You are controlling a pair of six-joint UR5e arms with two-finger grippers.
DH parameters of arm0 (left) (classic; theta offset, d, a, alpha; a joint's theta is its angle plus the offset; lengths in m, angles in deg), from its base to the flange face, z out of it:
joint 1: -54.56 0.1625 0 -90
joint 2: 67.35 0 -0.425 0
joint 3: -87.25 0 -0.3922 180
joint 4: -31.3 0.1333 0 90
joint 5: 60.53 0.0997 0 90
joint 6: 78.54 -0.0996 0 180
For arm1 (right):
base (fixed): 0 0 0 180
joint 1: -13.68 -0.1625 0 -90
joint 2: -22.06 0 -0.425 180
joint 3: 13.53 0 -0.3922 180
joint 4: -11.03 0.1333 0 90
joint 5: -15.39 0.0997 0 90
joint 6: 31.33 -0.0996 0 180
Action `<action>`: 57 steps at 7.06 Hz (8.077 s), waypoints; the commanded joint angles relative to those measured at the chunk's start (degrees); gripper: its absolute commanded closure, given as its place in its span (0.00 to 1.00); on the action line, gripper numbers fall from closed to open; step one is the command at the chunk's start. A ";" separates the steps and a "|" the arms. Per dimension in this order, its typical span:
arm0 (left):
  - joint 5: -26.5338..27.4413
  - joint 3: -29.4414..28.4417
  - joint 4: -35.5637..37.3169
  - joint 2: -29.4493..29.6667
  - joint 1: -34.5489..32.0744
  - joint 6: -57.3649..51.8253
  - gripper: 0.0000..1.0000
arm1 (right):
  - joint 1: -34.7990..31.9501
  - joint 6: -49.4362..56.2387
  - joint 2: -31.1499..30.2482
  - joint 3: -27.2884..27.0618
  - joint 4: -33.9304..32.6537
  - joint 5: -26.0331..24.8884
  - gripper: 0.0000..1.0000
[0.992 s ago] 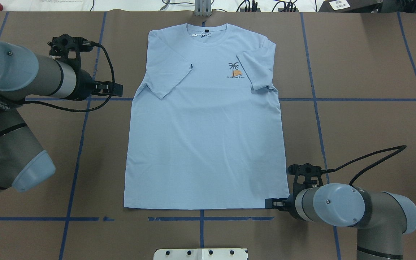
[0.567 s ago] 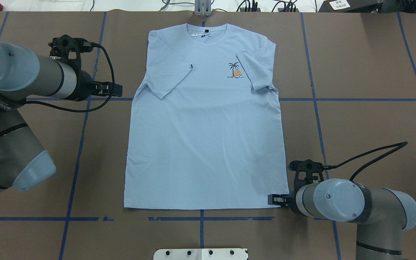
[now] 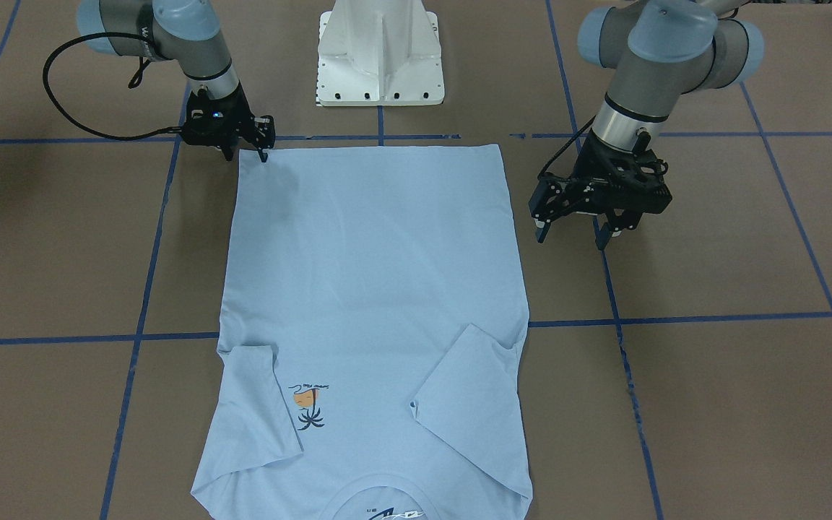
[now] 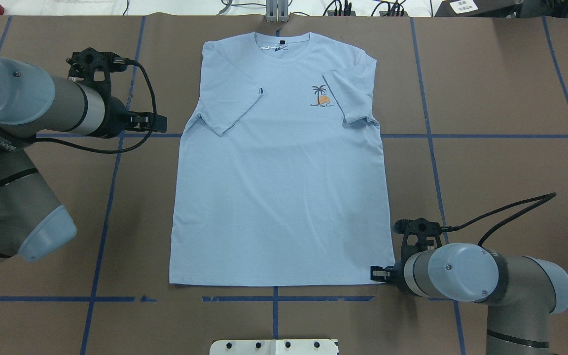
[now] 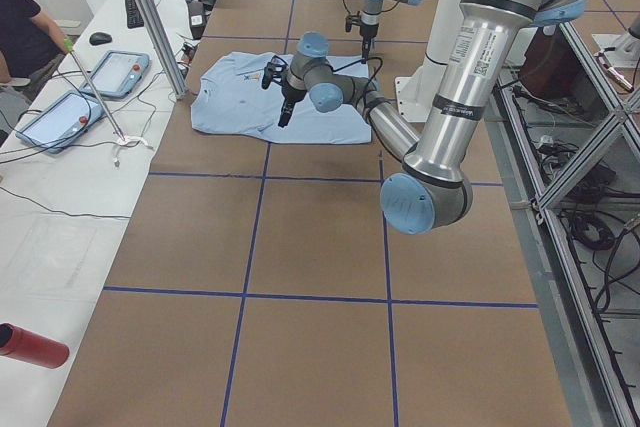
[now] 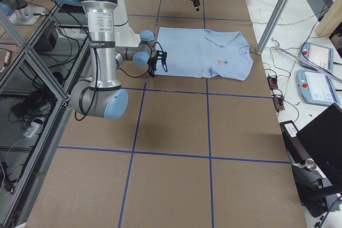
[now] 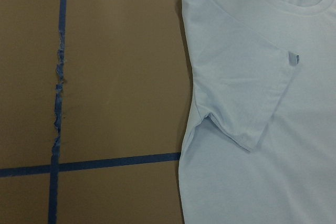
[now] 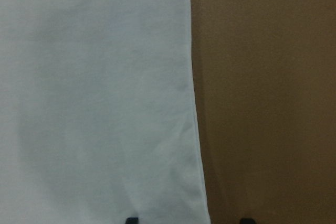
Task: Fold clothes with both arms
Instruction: 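Move both grippers to the hem corners nearest the robot, then grasp both hem corners with the left and right grippers, then lift the hem and fold it toward the collar with both grippers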
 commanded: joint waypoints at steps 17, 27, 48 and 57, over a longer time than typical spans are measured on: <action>9.84 5.83 14.15 -4.57 29.88 49.83 0.40 | -3.78 -0.88 1.70 -6.44 0.58 -0.38 1.00; 9.32 24.08 30.74 -5.36 33.81 47.81 1.00 | -5.01 -1.06 -3.29 -16.52 0.31 14.60 1.00; 3.16 -40.48 -5.63 24.17 -5.89 13.88 1.00 | -38.41 7.99 39.39 50.59 14.38 19.41 1.00; 4.13 -38.66 -4.75 24.09 -4.39 13.53 0.00 | -35.77 10.28 34.31 42.96 14.55 17.72 0.00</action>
